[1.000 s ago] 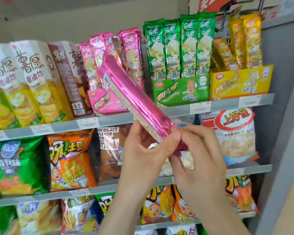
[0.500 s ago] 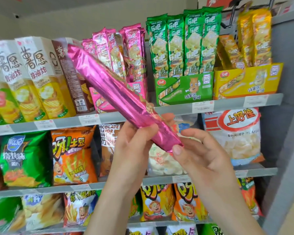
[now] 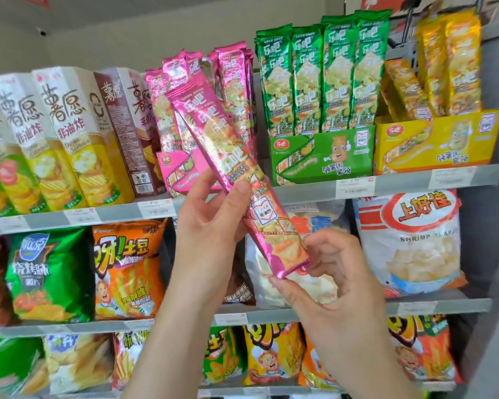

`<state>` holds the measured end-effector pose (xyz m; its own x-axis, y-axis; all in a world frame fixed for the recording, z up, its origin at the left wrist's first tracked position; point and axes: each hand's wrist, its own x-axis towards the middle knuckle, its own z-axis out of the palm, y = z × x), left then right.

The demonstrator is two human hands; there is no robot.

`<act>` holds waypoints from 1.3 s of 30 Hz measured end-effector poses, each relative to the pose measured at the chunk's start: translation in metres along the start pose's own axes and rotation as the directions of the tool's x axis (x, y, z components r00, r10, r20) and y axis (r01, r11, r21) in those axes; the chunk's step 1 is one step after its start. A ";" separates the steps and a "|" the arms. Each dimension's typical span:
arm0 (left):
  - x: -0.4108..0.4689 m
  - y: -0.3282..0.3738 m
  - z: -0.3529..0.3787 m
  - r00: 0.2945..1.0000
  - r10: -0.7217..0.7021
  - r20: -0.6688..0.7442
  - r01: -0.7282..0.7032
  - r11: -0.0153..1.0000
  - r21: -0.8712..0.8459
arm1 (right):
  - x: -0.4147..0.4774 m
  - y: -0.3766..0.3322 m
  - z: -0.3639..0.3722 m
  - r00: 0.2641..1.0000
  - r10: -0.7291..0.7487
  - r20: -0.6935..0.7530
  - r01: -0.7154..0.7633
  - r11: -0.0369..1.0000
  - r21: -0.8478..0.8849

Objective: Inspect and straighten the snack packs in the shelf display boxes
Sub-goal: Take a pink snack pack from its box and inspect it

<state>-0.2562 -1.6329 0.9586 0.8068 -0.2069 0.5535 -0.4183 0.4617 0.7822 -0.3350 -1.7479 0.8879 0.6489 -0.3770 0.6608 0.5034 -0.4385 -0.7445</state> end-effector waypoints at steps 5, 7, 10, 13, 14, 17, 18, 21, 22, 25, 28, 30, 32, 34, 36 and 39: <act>0.011 0.009 -0.010 0.995 0.063 0.072 -0.074 0.984 0.163 | 0.021 -0.002 -0.004 0.964 0.018 0.266 -0.018 1.000 -0.005; 0.015 0.013 -0.015 0.989 0.067 0.134 -0.096 0.970 0.223 | 0.037 -0.006 -0.005 0.970 -0.038 0.241 0.036 0.999 0.015; 0.017 0.014 -0.018 0.960 0.062 0.272 -0.134 0.957 0.256 | 0.075 -0.021 -0.009 0.986 -0.089 0.141 0.069 0.988 0.139; 0.021 0.013 -0.014 0.940 -0.001 0.341 -0.108 0.948 0.300 | 0.117 -0.042 -0.012 0.975 -0.159 0.158 0.115 0.959 0.257; 0.023 0.014 -0.012 0.935 -0.009 0.355 -0.108 0.946 0.307 | 0.129 -0.050 -0.013 0.965 -0.189 0.182 0.138 0.956 0.259; 0.038 0.024 -0.010 0.931 -0.006 0.365 -0.122 0.938 0.326 | 0.160 -0.069 -0.015 0.922 -0.291 0.257 0.232 0.944 0.236; 0.045 0.030 -0.011 0.927 0.034 0.374 -0.185 0.909 0.374 | 0.169 -0.074 -0.016 0.913 -0.319 0.254 0.259 0.935 0.243; 0.073 0.050 -0.017 0.904 0.219 0.367 -0.394 0.762 0.515 | 0.194 -0.087 -0.019 0.920 -0.366 0.140 0.325 0.913 0.246; 0.086 0.057 -0.020 0.890 0.297 0.345 -0.450 0.692 0.565 | 0.203 -0.093 -0.020 0.920 -0.382 0.086 0.354 0.905 0.238; 0.132 0.076 -0.027 0.790 0.493 0.365 -0.550 0.308 0.776 | 0.233 -0.116 -0.021 0.879 -0.472 -0.062 0.475 0.864 0.164; 0.167 0.078 -0.027 0.787 0.424 0.449 -0.517 0.055 0.854 | 0.256 -0.136 -0.020 0.850 -0.515 -0.112 0.523 0.851 0.054; 0.179 0.070 -0.025 0.802 0.331 0.497 -0.510 -0.053 0.859 | 0.265 -0.141 -0.016 0.843 -0.525 -0.120 0.530 0.848 0.008; 0.188 0.060 -0.027 0.818 0.263 0.511 -0.496 -0.127 0.859 | 0.271 -0.142 -0.010 0.848 -0.522 -0.095 0.520 0.853 -0.042; 0.193 0.054 -0.033 0.828 0.219 0.517 -0.485 -0.185 0.855 | 0.272 -0.140 -0.003 0.861 -0.504 -0.065 0.500 0.864 -0.061; 0.196 0.051 -0.038 0.821 0.212 0.530 -0.480 -0.249 0.841 | 0.272 -0.135 0.001 0.872 -0.485 -0.056 0.483 0.874 -0.050; 0.199 0.051 -0.042 0.817 0.231 0.529 -0.477 -0.247 0.844 | 0.272 -0.128 0.009 0.879 -0.474 -0.046 0.470 0.879 -0.083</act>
<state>-0.0999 -1.6145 1.0964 0.3416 -0.5187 0.7837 -0.6336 -0.7430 -0.2156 -0.2178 -1.7874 1.1622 0.3054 -0.1611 0.9385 0.7002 -0.6300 -0.3360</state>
